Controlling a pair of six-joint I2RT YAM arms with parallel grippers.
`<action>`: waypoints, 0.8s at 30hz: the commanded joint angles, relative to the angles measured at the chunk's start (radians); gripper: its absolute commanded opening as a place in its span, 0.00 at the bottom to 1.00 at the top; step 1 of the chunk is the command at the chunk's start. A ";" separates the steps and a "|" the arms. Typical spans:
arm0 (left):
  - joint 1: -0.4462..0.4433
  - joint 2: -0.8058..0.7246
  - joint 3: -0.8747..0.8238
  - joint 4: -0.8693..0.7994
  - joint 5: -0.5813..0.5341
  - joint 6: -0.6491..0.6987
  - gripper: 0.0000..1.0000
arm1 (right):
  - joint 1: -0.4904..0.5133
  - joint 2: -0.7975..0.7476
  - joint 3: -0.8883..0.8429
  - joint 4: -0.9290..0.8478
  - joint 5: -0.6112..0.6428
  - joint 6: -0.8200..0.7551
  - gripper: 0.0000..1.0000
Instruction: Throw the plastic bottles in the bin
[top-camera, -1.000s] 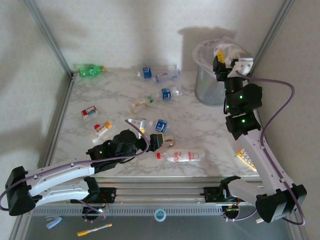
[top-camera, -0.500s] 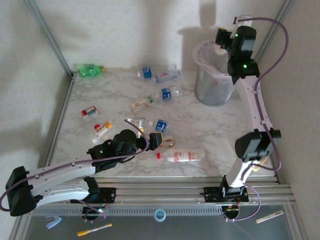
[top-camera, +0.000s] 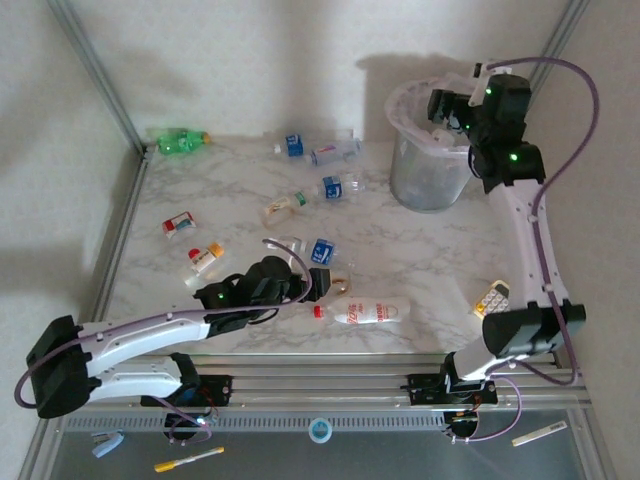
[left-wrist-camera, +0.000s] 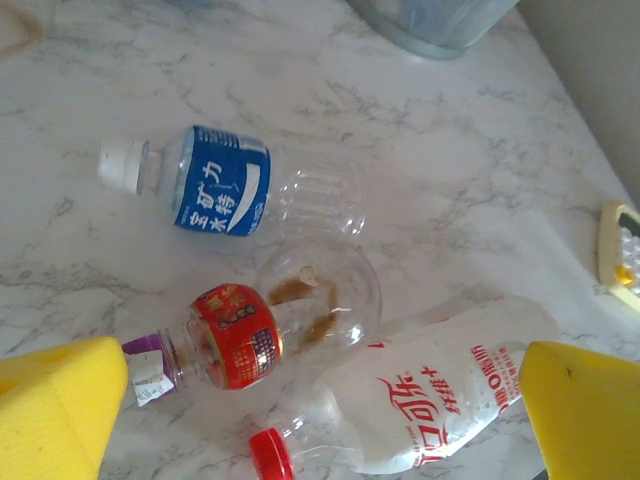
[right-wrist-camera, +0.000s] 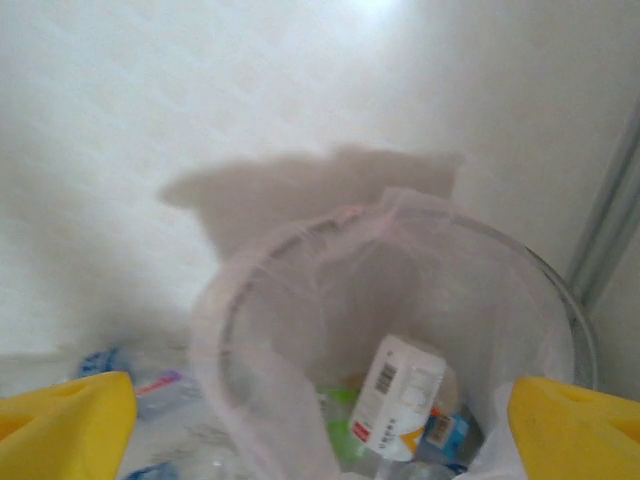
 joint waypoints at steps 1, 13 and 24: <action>0.015 0.058 0.055 -0.063 0.047 -0.023 1.00 | 0.003 -0.040 -0.052 -0.054 -0.126 0.036 0.98; 0.062 0.309 0.180 -0.184 0.123 -0.027 0.91 | 0.018 -0.151 -0.205 -0.138 -0.302 0.089 0.99; 0.117 0.441 0.291 -0.305 0.208 0.260 0.90 | 0.032 -0.224 -0.333 -0.170 -0.303 0.057 0.99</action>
